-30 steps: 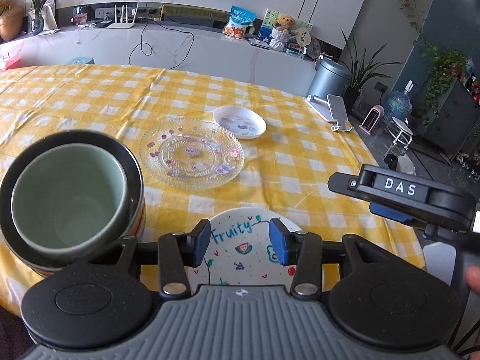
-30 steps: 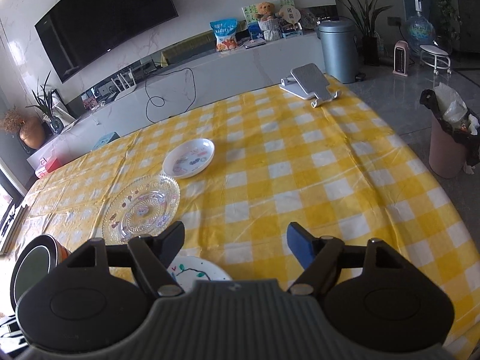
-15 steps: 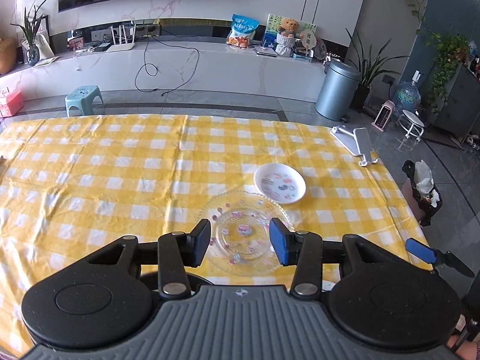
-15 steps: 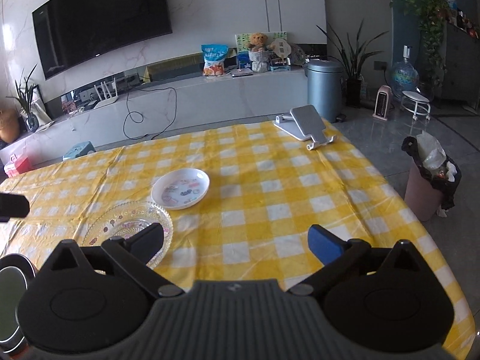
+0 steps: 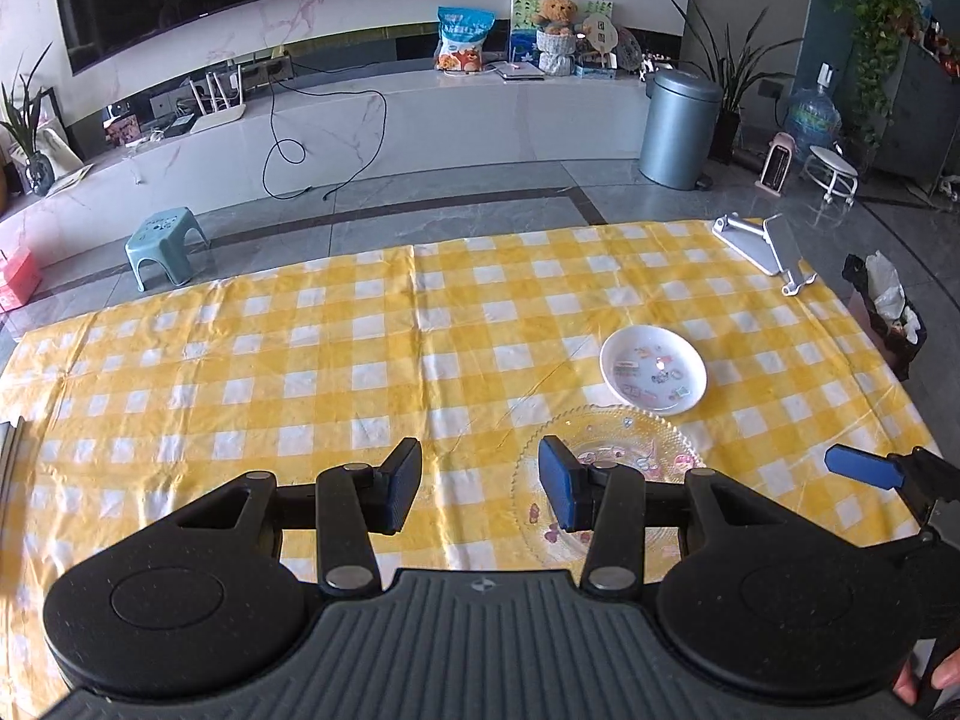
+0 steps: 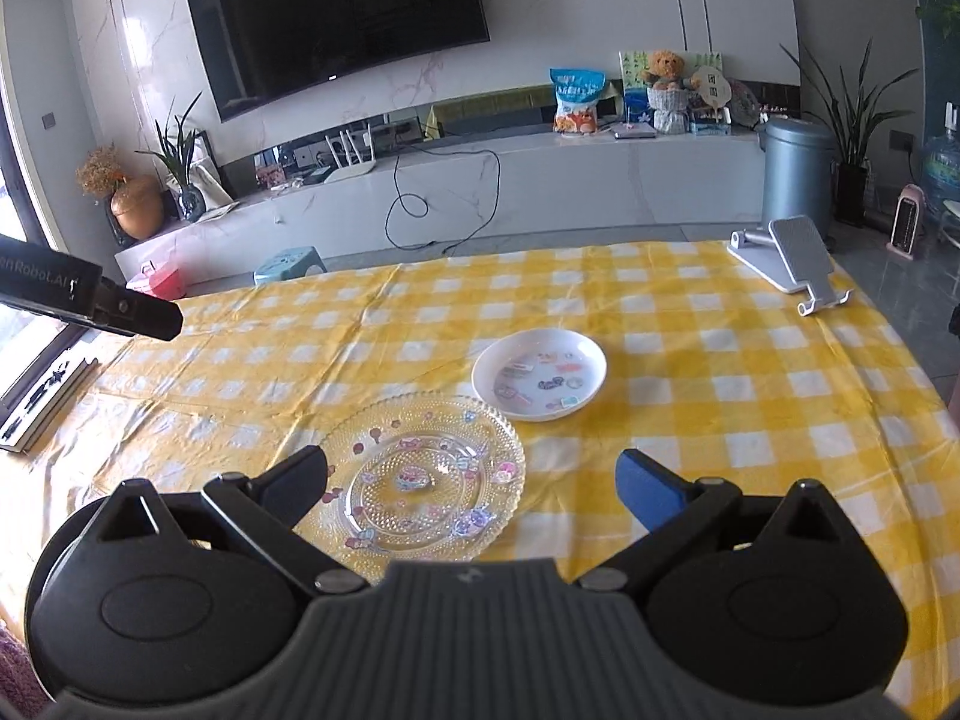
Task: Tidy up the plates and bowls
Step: 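Move the left tool to the clear glass plate and grip its rim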
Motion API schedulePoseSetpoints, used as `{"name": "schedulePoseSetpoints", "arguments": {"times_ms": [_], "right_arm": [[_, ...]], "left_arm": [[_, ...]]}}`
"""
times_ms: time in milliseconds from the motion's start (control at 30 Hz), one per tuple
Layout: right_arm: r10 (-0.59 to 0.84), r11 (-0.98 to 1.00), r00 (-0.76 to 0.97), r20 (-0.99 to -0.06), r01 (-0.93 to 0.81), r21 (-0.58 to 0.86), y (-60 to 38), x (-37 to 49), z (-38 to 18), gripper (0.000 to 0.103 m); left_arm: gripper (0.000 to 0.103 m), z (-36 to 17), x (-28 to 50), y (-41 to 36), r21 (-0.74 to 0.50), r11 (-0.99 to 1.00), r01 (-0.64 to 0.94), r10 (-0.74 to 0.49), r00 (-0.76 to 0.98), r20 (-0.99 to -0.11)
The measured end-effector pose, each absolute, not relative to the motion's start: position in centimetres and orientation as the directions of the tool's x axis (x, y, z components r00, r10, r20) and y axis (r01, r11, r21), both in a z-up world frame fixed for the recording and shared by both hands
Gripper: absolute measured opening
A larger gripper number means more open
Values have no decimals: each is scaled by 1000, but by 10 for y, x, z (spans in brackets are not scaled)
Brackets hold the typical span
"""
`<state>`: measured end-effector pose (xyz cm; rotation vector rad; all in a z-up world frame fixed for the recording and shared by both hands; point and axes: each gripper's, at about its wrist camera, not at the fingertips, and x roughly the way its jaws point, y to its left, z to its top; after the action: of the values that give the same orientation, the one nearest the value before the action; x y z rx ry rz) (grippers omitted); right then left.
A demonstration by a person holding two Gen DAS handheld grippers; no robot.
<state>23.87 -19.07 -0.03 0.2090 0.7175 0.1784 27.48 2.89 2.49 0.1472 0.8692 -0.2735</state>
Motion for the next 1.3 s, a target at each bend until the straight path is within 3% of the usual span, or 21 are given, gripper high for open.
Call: {"name": "schedulePoseSetpoints", "arguments": {"times_ms": [167, 267, 600, 867, 1100, 1300], "right_arm": [[306, 929, 665, -681, -53, 366, -196, 258, -10, 96], [347, 906, 626, -698, -32, 421, -196, 269, -18, 85], [329, 898, 563, -758, 62, 436, -198, 305, -44, 57], [294, 880, 570, -767, 151, 450, -210, 312, -45, 52], [267, 869, 532, -804, 227, 439, -221, 317, -60, 42], [280, 867, 511, -813, 230, 443, -219, 318, -67, 24]], "left_arm": [[51, 10, 290, 34, 14, 935, 354, -202, 564, -800], [51, 1, 302, 39, -2, 930, 368, -213, 534, -818], [43, -35, 329, 55, -104, 922, 373, -271, 430, -861], [37, -59, 348, 56, -204, 890, 407, -356, 344, -869], [35, -80, 359, 46, -254, 868, 427, -394, 280, -876], [27, -92, 366, 48, -325, 859, 397, -437, 235, -868]]}}
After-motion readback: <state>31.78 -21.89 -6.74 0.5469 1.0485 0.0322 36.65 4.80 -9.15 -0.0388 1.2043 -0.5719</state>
